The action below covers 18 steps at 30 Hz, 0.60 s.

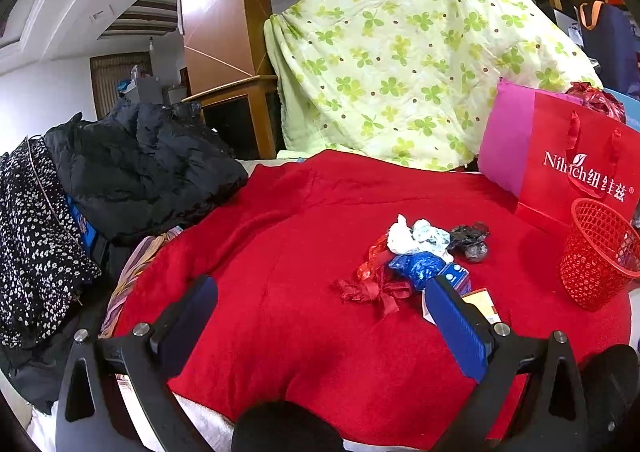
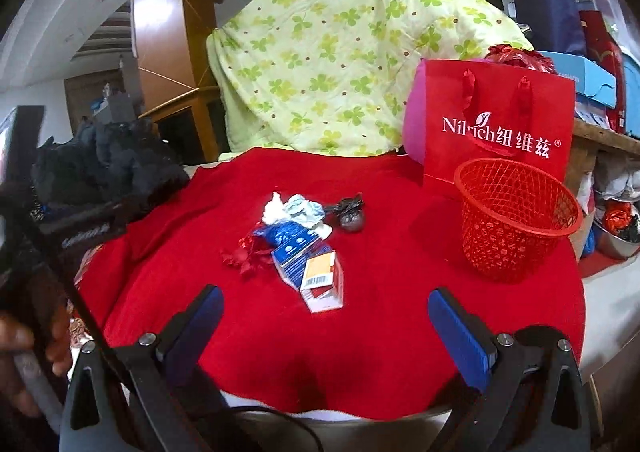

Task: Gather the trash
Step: 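Move both tools toward the medicine boxes on the red cloth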

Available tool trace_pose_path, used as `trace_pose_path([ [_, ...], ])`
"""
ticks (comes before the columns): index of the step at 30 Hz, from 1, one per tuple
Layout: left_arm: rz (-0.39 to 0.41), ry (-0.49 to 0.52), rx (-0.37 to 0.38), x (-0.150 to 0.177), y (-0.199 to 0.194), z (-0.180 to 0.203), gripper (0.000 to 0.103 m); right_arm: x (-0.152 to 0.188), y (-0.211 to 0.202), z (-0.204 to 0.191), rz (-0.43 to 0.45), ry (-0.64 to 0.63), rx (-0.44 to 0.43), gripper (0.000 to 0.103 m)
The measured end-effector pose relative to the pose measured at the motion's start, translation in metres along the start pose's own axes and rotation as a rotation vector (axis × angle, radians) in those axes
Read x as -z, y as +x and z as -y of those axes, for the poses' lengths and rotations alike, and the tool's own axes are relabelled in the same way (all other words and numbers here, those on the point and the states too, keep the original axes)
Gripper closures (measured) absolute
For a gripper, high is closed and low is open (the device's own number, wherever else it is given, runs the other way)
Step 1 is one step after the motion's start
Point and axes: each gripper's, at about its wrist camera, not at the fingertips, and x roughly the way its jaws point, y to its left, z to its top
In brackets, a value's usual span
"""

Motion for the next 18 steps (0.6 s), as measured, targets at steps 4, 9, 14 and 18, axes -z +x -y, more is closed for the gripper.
trace_pose_path([
  [4,0.000,-0.023,-0.003,0.002,0.000,-0.007,0.000,-0.001,-0.010,0.004,-0.019,0.045,-0.034,0.000],
  [9,0.014,-0.006,-0.019,0.004,-0.001,-0.011,0.000,0.004,-0.024,0.005,0.020,0.082,-0.099,0.000],
  [14,0.004,0.015,-0.037,0.006,-0.002,-0.014,0.000,0.006,-0.035,0.006,0.109,0.123,-0.155,0.000],
  [18,0.039,0.005,-0.035,0.008,-0.002,-0.015,0.000,0.004,-0.033,0.007,0.093,0.120,-0.179,0.000],
])
